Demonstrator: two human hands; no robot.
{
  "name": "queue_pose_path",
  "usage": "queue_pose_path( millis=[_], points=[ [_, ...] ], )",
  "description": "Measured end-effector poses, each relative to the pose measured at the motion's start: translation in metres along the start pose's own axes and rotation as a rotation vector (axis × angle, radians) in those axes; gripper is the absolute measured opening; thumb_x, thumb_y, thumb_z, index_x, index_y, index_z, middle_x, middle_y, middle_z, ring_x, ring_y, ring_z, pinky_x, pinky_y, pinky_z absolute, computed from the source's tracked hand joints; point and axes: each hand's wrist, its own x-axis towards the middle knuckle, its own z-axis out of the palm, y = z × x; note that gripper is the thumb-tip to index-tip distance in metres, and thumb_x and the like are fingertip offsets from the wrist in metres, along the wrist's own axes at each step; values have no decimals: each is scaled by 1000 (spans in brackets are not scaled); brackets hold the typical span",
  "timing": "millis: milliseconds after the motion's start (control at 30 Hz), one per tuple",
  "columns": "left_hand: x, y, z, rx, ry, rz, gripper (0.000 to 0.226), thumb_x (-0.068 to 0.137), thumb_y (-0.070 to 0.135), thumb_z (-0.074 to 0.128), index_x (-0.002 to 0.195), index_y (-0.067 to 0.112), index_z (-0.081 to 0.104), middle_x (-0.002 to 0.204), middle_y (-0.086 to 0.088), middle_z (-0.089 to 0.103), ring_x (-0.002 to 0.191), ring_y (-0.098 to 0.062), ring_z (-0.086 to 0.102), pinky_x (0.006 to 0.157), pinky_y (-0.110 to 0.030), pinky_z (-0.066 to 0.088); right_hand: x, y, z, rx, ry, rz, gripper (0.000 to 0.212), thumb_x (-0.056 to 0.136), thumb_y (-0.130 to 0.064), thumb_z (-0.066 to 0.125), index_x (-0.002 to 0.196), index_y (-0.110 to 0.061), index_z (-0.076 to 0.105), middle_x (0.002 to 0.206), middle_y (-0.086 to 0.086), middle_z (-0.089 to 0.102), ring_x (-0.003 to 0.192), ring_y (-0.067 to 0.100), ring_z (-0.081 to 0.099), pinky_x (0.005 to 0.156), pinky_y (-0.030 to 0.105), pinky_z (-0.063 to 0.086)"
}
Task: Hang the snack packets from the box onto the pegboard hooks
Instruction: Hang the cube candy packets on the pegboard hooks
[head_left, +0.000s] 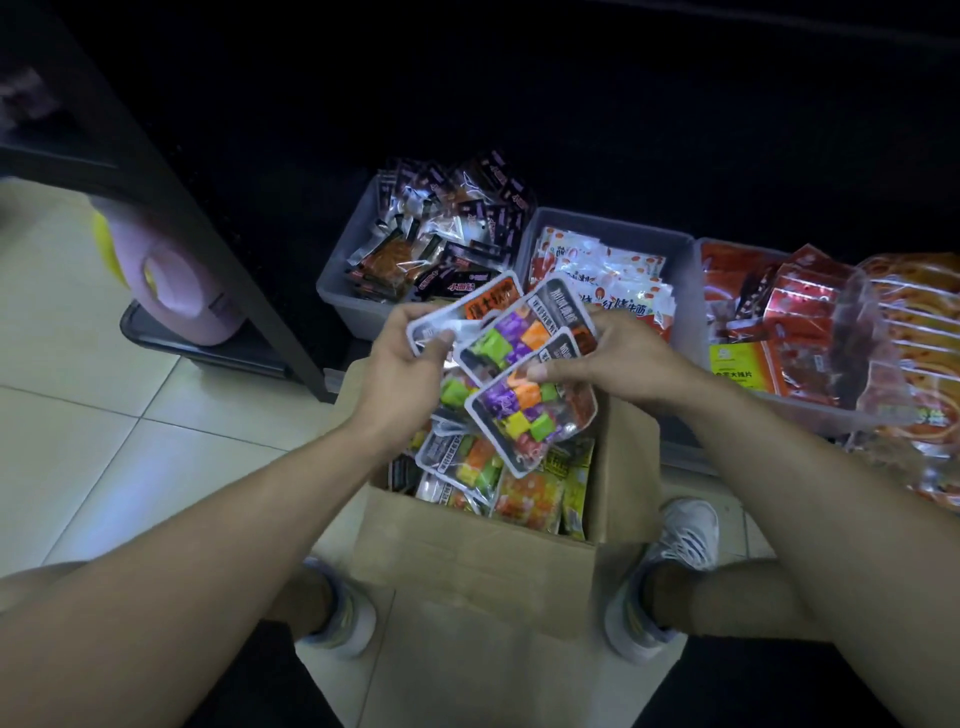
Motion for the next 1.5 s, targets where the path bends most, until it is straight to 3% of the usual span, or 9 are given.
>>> queue_pose_path(
  millis=[200,333,567,700,833,967,1267,1400,1500],
  points=[
    [-2,20,2,-320,107,-174,15,102,26,72,113,26,63,109,-6,78,106,-38,76,96,-62,60,-7,-17,15,515,30,104,50,69,-18,87,114,-2,70,103,10,81,95,27,79,73,35,66],
    [-13,35,4,-513,-183,-378,56,96,50,64,135,10,68,125,-15,77,115,-38,74,98,-54,60,-5,-17,20,640,119,161,52,67,-23,86,114,-8,72,106,10,81,95,26,79,84,39,64],
    [-21,42,6,-452,-303,-295,53,75,31,80,125,20,68,109,-6,83,92,-25,81,77,-48,68,-5,-21,26,438,333,87,69,75,-49,87,131,-34,50,126,-4,72,100,19,77,87,41,63],
    [-22,36,9,-362,-235,-259,72,68,19,90,134,16,62,113,-9,82,94,-32,81,88,-67,61,-7,-19,25,316,258,48,93,64,-83,77,146,-62,37,162,-13,41,142,19,51,112,52,49],
    [-22,36,8,-385,-177,-229,44,81,16,85,123,17,70,107,-9,83,89,-31,81,82,-57,63,-9,-21,15,314,94,26,120,50,-58,101,151,-53,36,155,-8,52,138,19,56,117,52,44],
    [-16,40,6,-399,-156,-167,50,79,29,81,126,15,70,116,-11,81,102,-32,80,89,-53,65,-11,-28,9,350,105,17,79,63,-18,96,134,-22,60,119,4,77,109,25,75,99,53,58],
    [-13,40,0,-326,-114,-93,72,74,51,80,135,18,61,123,-2,79,114,-23,77,107,-53,57,-28,-33,-19,171,-78,86,36,77,-8,88,108,-8,70,109,24,75,94,35,76,92,49,60],
    [-14,40,0,-213,-139,-31,76,67,44,93,133,23,63,123,0,79,114,-25,77,102,-54,59,-33,-36,-1,88,6,41,42,75,-15,92,112,-16,72,103,1,81,89,19,79,83,42,63],
    [-10,46,-3,-273,-59,-34,69,68,35,91,128,30,57,116,2,79,102,-22,80,89,-49,65,-28,-31,8,92,202,95,68,57,-53,97,112,-26,66,107,-6,77,85,13,76,72,32,60]
  ],
)
